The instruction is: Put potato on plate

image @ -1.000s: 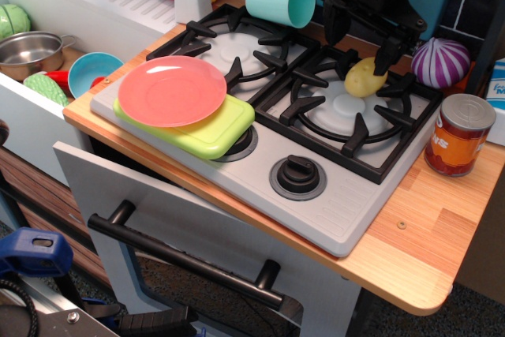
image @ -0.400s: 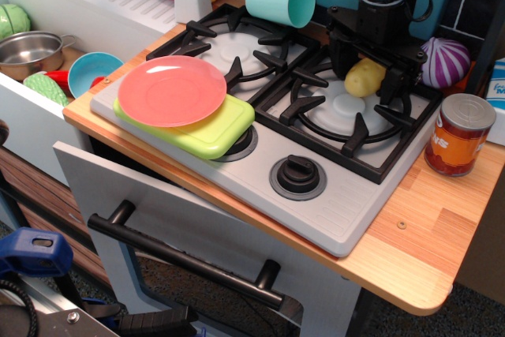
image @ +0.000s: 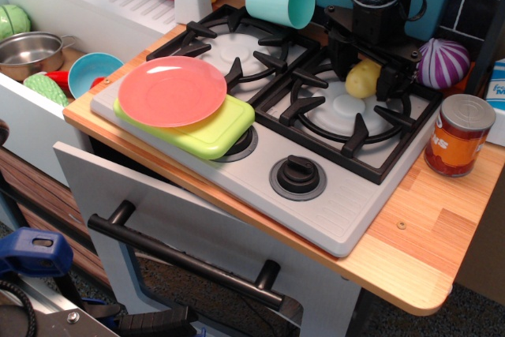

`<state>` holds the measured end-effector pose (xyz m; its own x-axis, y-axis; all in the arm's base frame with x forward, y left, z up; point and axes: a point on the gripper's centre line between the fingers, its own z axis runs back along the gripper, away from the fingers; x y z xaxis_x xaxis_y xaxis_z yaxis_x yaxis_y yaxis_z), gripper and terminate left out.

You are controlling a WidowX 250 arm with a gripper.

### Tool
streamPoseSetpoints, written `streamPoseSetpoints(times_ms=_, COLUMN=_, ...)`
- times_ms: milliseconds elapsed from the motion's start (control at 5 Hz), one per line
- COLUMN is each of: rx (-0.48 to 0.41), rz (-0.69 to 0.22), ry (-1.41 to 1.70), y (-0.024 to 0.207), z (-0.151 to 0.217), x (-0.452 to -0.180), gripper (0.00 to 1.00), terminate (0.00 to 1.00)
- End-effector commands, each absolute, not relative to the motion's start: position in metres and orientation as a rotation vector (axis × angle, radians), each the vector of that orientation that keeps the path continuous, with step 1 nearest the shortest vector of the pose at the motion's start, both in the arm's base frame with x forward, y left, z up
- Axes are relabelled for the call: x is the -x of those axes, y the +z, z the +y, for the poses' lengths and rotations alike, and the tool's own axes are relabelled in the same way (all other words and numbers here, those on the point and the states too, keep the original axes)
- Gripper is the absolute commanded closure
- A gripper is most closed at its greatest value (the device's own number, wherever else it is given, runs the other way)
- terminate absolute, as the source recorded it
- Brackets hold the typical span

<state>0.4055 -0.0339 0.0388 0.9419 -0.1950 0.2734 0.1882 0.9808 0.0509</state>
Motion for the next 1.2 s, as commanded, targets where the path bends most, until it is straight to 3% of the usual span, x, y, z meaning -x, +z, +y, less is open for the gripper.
streamPoseSetpoints(times_ms=0, rx=-0.023, rz=-0.296, ry=-0.194, y=0.045, z=-0.033, x=-0.409, gripper=1.0, terminate=0.0)
streamPoseSetpoints(times_ms=600, rx=-0.21, rz=-0.223, ry=-0.197, y=0.119, z=-0.004, x=-0.378, gripper=1.0, terminate=0.0)
streamPoseSetpoints(times_ms=1000, rx=-0.305, rz=-0.204, ry=-0.117, y=0.133, z=0.055, x=-0.334, gripper=1.0, terminate=0.0)
